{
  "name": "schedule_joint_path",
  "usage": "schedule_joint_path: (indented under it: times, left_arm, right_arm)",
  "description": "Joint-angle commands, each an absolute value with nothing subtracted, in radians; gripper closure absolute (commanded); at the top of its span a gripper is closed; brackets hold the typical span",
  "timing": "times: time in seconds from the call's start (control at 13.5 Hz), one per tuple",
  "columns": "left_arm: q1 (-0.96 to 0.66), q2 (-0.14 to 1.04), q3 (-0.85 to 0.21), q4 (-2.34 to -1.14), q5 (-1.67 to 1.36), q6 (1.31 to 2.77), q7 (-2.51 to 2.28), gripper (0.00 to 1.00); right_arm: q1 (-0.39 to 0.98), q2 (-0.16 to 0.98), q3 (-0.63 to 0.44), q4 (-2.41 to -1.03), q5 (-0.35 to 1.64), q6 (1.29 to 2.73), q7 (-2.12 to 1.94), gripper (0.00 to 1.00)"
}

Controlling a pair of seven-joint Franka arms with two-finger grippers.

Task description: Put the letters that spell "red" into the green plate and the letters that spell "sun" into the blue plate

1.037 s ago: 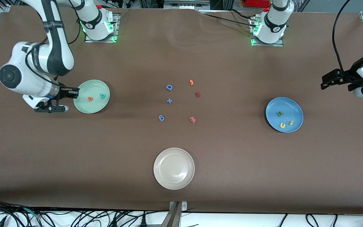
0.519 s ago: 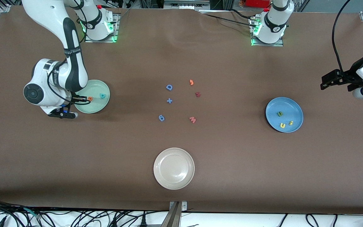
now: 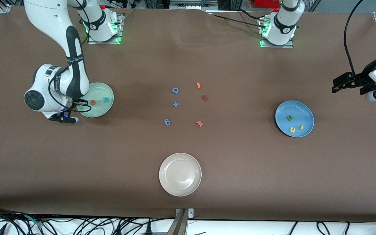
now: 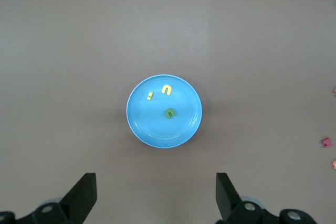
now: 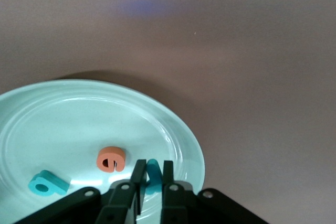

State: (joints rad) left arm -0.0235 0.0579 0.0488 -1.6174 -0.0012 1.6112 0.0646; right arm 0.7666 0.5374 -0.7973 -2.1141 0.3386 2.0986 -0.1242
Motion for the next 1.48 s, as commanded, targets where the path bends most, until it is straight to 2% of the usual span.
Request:
schedule_joint_path:
  times: [0.0, 0.3, 0.59, 0.81, 1.11, 1.41]
  left_arm:
    - [-0.020, 0.058, 0.044, -1.614, 0.018, 1.617, 0.084, 0.00]
    - [-0.020, 0.058, 0.044, -1.614, 0.018, 1.617, 0.084, 0.00]
    - [-0.020, 0.058, 0.044, -1.614, 0.018, 1.617, 0.084, 0.00]
    - [-0.020, 0.060, 0.044, -1.614, 0.017, 1.618, 0.084, 0.00]
    - [-0.020, 0.060, 0.044, -1.614, 0.018, 1.618, 0.084, 0.00]
    - [-0.020, 0.060, 0.044, -1.614, 0.018, 1.618, 0.084, 0.00]
  right_arm:
    - [0.773, 0.546, -0.799, -2.102, 0.362, 2.094, -0.143, 0.01]
    - [0.782, 0.482, -0.804, -2.036, 0.362, 2.036, -0.143, 0.00]
    - [0.767, 0.483, -0.819, -1.774, 0.357, 1.794, -0.129, 0.00]
    - [0.764, 0.483, -0.873, -1.622, 0.356, 1.674, -0.133, 0.00]
    - [0.765, 0.480, -0.939, -1.523, 0.360, 1.664, -0.132, 0.00]
    - [0.770, 0.466, -0.953, -1.425, 0.364, 1.641, -0.109, 0.00]
